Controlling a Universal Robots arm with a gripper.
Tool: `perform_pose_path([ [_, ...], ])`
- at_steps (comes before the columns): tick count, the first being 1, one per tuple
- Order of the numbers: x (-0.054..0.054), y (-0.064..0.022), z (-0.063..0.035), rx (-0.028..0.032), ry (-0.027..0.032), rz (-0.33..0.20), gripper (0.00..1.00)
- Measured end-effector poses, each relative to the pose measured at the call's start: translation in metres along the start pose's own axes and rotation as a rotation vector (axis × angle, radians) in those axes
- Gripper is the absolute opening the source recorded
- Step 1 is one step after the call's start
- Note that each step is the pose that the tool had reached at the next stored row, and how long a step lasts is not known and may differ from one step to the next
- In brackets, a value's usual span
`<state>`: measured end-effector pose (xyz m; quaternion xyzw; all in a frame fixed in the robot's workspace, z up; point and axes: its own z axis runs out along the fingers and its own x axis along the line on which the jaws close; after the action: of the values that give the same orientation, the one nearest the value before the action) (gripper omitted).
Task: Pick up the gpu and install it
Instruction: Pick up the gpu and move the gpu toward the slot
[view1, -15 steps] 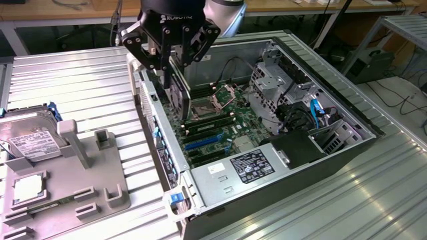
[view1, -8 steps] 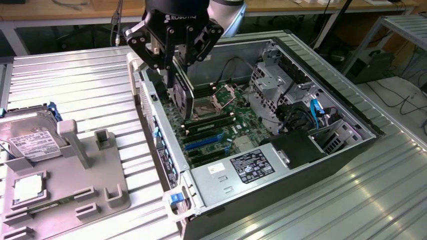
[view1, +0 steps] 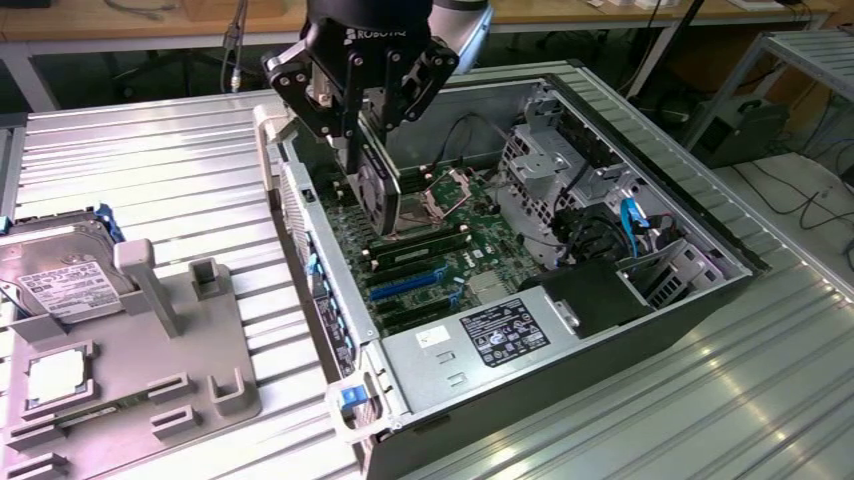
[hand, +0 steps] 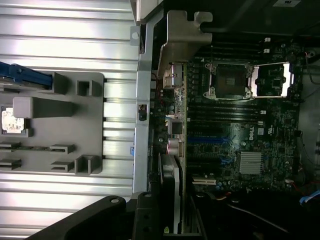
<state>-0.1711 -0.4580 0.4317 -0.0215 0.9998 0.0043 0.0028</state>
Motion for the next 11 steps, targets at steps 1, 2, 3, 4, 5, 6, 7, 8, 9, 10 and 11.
perform_pose_path([
  [1, -0.0010, 0.0000, 0.0000, 0.0001, 0.0000, 0.000, 0.28],
  [2, -0.0020, -0.0001, 0.0000, 0.0001, 0.0000, 0.000, 0.28],
  [3, -0.0028, -0.0001, 0.0000, 0.0000, 0.0000, 0.000, 0.28],
  [4, -0.0037, -0.0002, 0.0000, 0.0001, 0.0000, 0.000, 0.28],
  [5, -0.0046, -0.0002, 0.0000, 0.0000, 0.0000, 0.000, 0.28],
  [6, -0.0055, -0.0002, 0.0000, 0.0000, 0.0000, 0.000, 0.28],
  [7, -0.0063, -0.0003, 0.0000, 0.0000, 0.0000, 0.000, 0.28],
  [8, -0.0073, -0.0003, 0.0000, 0.0000, 0.0000, 0.000, 0.28],
  [9, -0.0087, -0.0004, 0.0000, 0.0001, 0.0000, 0.000, 0.28],
  [10, -0.0097, -0.0004, 0.0000, 0.0001, 0.0000, 0.000, 0.28],
  [11, -0.0106, -0.0004, 0.0000, 0.0000, 0.0000, 0.000, 0.28],
])
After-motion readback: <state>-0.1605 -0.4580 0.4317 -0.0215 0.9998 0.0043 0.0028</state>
